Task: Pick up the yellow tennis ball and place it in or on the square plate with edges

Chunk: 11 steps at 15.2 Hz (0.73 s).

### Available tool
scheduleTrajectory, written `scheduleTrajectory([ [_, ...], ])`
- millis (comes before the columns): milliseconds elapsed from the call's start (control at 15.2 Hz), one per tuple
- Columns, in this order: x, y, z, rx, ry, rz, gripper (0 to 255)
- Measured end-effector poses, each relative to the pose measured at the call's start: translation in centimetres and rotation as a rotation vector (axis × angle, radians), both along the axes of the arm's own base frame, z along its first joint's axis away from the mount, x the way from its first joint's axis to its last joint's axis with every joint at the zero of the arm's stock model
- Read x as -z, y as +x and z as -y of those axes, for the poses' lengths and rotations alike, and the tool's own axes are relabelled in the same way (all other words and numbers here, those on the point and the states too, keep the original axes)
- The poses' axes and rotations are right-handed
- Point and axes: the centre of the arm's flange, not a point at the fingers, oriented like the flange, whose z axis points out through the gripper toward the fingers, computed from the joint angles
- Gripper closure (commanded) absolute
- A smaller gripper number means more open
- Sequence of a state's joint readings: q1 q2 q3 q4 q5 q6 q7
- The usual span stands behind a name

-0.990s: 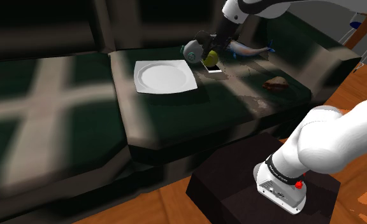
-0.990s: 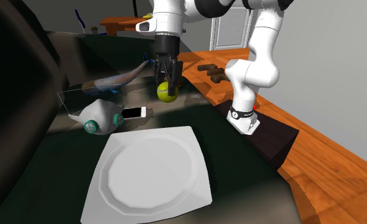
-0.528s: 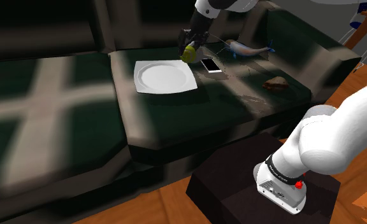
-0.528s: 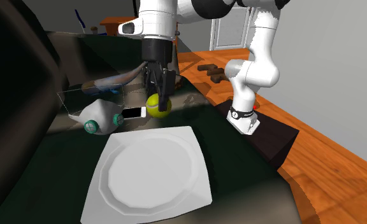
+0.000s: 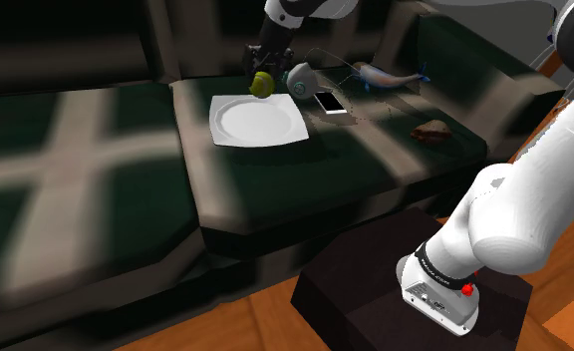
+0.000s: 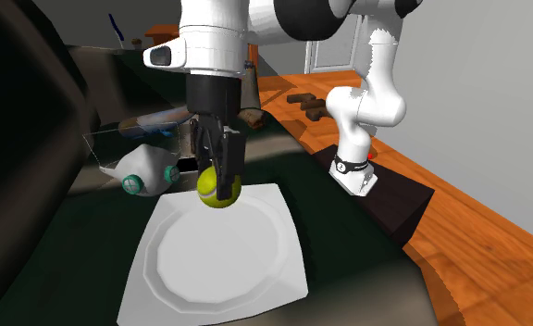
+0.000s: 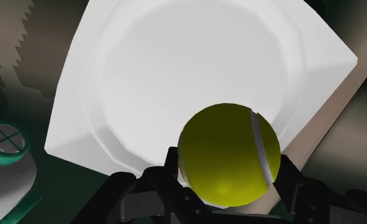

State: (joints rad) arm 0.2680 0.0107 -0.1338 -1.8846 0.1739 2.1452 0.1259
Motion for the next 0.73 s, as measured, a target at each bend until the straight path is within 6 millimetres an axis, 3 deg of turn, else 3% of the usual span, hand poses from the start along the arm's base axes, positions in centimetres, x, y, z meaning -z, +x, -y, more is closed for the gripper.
scheduleTrajectory([
  [726, 5.7, 0.5, -0.3, 0.0, 0.0, 0.0, 255],
])
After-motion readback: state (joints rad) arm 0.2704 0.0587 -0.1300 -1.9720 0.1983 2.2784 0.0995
